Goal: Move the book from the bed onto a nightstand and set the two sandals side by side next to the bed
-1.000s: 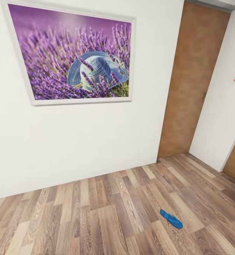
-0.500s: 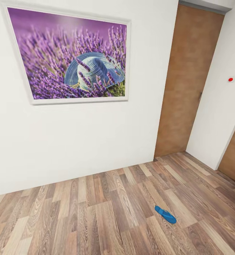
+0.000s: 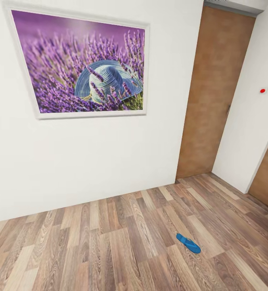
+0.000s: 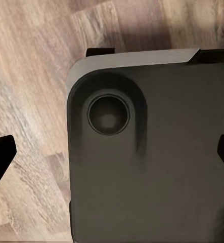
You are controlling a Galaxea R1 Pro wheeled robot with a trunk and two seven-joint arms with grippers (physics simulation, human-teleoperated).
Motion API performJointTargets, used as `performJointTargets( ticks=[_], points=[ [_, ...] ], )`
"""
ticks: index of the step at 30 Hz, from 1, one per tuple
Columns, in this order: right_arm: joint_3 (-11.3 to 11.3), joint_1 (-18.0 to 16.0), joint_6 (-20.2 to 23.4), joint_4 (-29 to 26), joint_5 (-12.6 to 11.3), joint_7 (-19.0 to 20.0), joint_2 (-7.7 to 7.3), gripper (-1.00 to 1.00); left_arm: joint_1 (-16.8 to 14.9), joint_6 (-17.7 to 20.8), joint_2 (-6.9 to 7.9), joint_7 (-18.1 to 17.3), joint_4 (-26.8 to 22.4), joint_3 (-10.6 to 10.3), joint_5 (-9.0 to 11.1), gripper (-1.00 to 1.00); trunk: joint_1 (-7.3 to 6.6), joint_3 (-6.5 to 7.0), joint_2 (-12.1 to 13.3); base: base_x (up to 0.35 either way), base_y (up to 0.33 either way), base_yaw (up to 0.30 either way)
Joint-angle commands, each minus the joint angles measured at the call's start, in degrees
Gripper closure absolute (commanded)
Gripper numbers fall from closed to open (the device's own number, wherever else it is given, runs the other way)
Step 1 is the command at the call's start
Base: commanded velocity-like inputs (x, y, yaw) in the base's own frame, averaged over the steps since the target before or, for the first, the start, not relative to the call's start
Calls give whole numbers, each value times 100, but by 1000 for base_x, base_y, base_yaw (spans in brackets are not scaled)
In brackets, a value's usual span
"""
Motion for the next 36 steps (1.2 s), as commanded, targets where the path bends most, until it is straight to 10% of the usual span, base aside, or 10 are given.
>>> performJointTargets(
  ticks=[1,36],
  points=[
    [-2,-2,-4,0,-3,-5,1,-100,3,-8,-1,3,-12,-1,-5,-100,-3,-5,-3,-269,-19,115],
    [-15,-2,-2,0,-17,-5,1,-100,3,-1,-37,8,-33,-5,-2,-100,-3,-5,-3,-130,-68,265]
  ],
)
